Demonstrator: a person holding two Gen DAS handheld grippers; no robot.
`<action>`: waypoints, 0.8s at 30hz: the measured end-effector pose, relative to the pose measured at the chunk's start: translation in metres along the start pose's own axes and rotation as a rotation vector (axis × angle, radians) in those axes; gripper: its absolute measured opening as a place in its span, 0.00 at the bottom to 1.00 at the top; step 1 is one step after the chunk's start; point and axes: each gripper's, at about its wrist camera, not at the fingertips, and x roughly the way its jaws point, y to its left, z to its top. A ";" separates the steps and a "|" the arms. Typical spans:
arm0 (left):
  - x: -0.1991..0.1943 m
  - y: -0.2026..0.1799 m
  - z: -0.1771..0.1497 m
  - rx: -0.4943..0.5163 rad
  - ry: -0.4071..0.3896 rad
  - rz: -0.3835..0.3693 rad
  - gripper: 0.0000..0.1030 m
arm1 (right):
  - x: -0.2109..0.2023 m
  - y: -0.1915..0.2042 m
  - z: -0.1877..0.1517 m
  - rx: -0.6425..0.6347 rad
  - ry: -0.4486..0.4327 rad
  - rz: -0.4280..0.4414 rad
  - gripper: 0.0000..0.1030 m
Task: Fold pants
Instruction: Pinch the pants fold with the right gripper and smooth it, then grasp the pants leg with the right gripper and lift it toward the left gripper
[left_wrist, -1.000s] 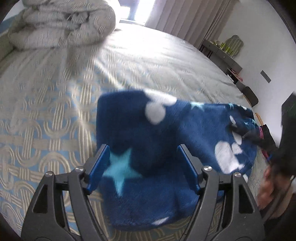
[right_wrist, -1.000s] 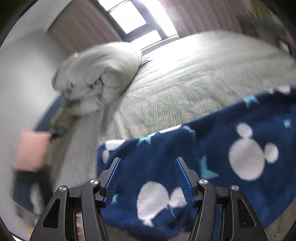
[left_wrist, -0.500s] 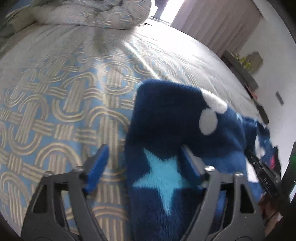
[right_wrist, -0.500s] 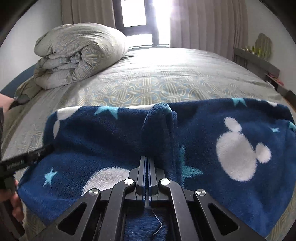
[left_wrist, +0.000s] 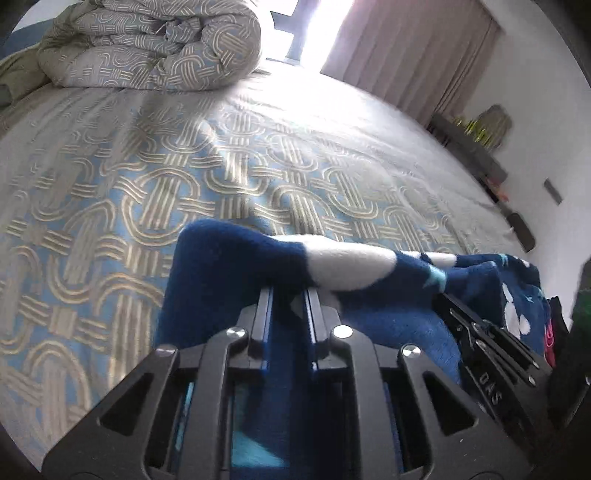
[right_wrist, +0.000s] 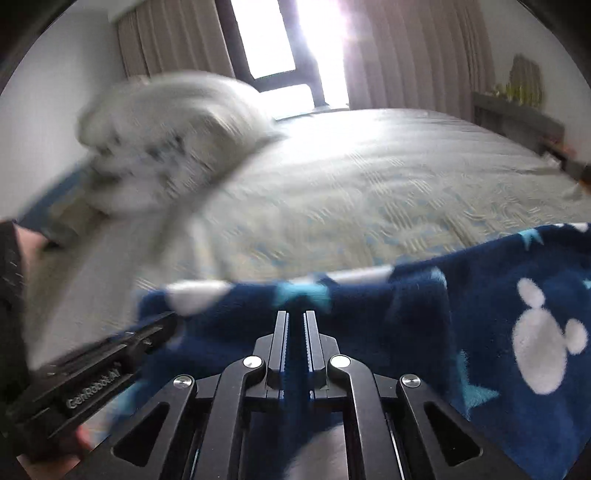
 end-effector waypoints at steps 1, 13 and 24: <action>-0.003 -0.002 -0.005 0.040 -0.027 0.020 0.18 | 0.002 -0.004 -0.002 0.001 0.001 0.000 0.00; -0.022 -0.014 0.002 0.114 0.036 0.176 0.22 | -0.006 -0.024 -0.002 -0.012 -0.007 -0.173 0.00; -0.092 -0.123 -0.007 0.260 -0.042 0.082 0.61 | -0.117 -0.153 -0.013 0.380 -0.057 0.091 0.67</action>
